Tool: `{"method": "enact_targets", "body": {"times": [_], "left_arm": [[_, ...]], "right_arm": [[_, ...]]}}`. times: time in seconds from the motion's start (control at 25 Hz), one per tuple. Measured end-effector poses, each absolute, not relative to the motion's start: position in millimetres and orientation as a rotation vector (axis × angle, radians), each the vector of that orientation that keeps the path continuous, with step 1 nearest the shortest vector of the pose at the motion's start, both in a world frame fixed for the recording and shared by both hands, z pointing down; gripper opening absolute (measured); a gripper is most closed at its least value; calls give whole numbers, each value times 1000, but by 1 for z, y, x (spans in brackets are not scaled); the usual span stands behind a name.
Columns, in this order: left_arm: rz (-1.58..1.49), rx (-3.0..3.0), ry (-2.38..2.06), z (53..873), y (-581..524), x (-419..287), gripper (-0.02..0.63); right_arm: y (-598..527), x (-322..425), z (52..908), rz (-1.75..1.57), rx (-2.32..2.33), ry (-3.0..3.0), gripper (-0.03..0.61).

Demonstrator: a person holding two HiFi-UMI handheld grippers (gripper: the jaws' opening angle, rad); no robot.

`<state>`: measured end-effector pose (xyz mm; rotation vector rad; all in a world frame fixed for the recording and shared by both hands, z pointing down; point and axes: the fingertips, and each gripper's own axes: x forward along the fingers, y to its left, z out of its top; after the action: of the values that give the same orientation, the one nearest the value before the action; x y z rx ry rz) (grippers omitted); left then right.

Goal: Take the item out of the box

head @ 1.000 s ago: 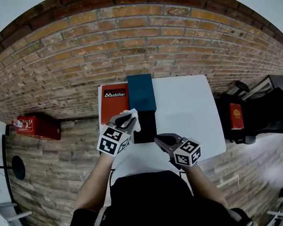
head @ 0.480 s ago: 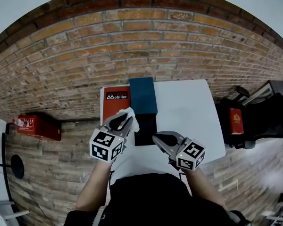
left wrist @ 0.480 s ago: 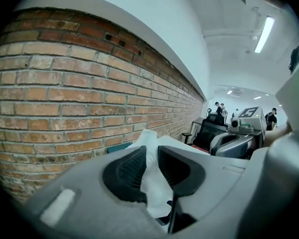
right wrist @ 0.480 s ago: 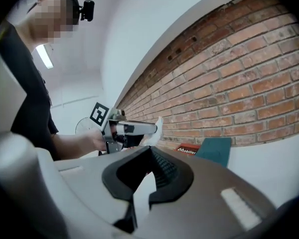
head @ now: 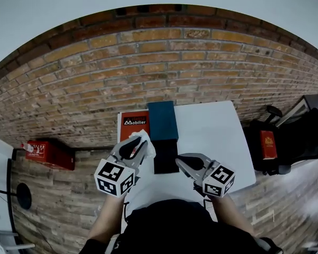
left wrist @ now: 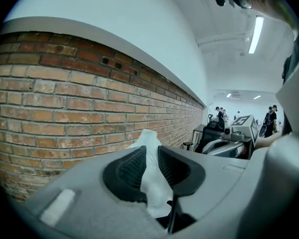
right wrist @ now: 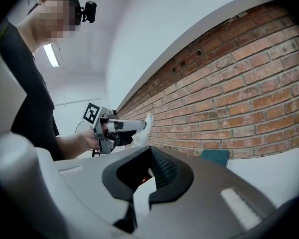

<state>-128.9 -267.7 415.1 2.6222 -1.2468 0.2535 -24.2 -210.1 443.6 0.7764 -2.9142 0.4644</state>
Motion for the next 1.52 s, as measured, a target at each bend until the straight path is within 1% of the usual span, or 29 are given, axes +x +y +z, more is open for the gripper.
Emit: {"method": "enact_targets", "body": {"times": [0.52,1.04,1.2,1.52], "left_arm": [[127,2625,-1369,380,-259,-162,80],[153,2665,-1476,356,-287,-192,80],[133,2643,-1515,359,-295,-199,80],[155,2535,-1598,392,-293,-223,80]], "right_arm": [[-217,-20,406,368,838,-2992,0],[-255,13,368,151,996,-2973,-2],[-265,24,364,186,1090,-2978,-2],[-269,30,397,280,1110,-2914,-2]]}}
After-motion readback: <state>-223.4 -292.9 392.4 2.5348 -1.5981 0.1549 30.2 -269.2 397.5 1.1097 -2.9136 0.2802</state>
